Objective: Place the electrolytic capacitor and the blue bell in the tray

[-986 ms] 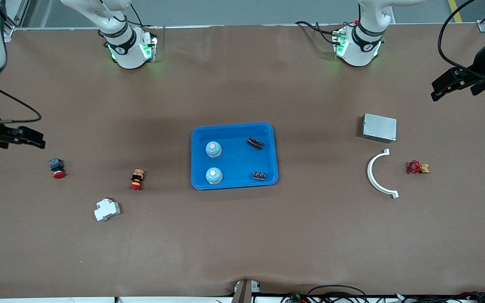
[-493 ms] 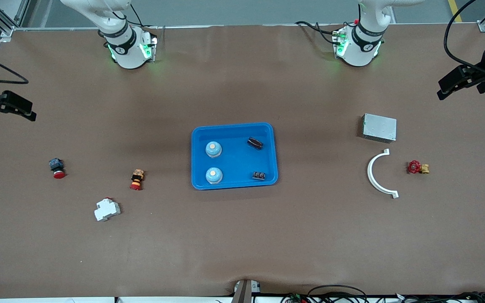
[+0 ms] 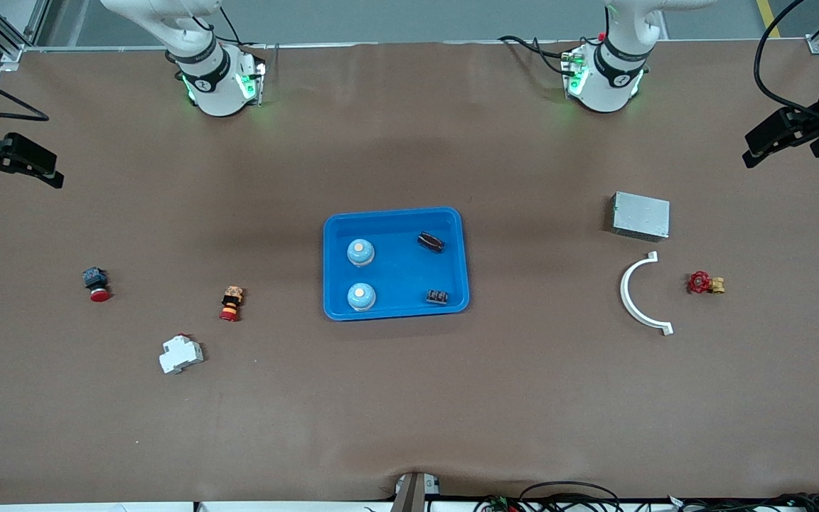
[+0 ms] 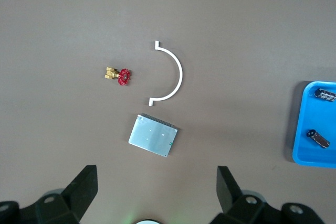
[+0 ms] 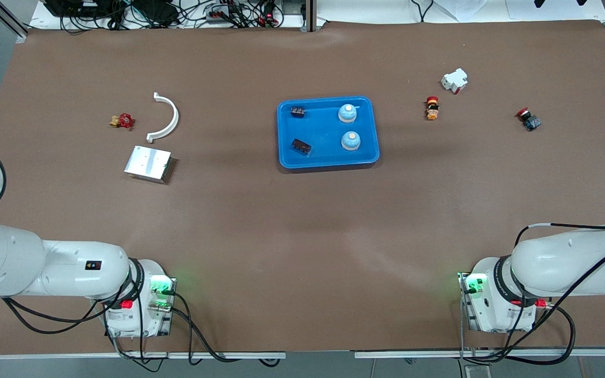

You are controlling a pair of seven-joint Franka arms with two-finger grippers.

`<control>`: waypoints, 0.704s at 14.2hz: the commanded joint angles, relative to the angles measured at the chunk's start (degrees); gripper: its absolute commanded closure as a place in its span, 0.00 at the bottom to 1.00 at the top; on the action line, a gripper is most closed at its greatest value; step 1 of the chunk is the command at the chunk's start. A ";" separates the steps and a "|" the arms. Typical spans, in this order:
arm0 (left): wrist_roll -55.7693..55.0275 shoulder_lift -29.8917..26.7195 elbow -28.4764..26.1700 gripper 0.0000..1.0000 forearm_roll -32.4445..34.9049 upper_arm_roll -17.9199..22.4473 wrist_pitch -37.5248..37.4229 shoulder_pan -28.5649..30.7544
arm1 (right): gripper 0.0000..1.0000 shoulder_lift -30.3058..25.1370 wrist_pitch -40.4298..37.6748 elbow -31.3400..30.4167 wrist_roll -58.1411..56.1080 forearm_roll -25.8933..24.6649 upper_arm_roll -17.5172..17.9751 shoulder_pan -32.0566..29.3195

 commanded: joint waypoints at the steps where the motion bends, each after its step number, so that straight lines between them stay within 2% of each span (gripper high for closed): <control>1: 1.34 -0.35 -0.07 0.00 -0.53 0.01 -0.97 -0.23 | 0.00 -2.17 -0.02 -1.64 0.43 1.40 -0.23 -0.52; 4: 4.05 -0.35 -0.07 0.00 -0.53 -0.08 -0.97 -0.23 | 0.00 -2.26 0.16 -1.55 0.52 3.77 -0.23 -2.62; 10: 6.62 0.09 0.02 0.00 -1.23 0.01 -0.97 0.03 | 0.00 -3.05 0.78 -1.55 0.52 3.69 -1.37 -2.63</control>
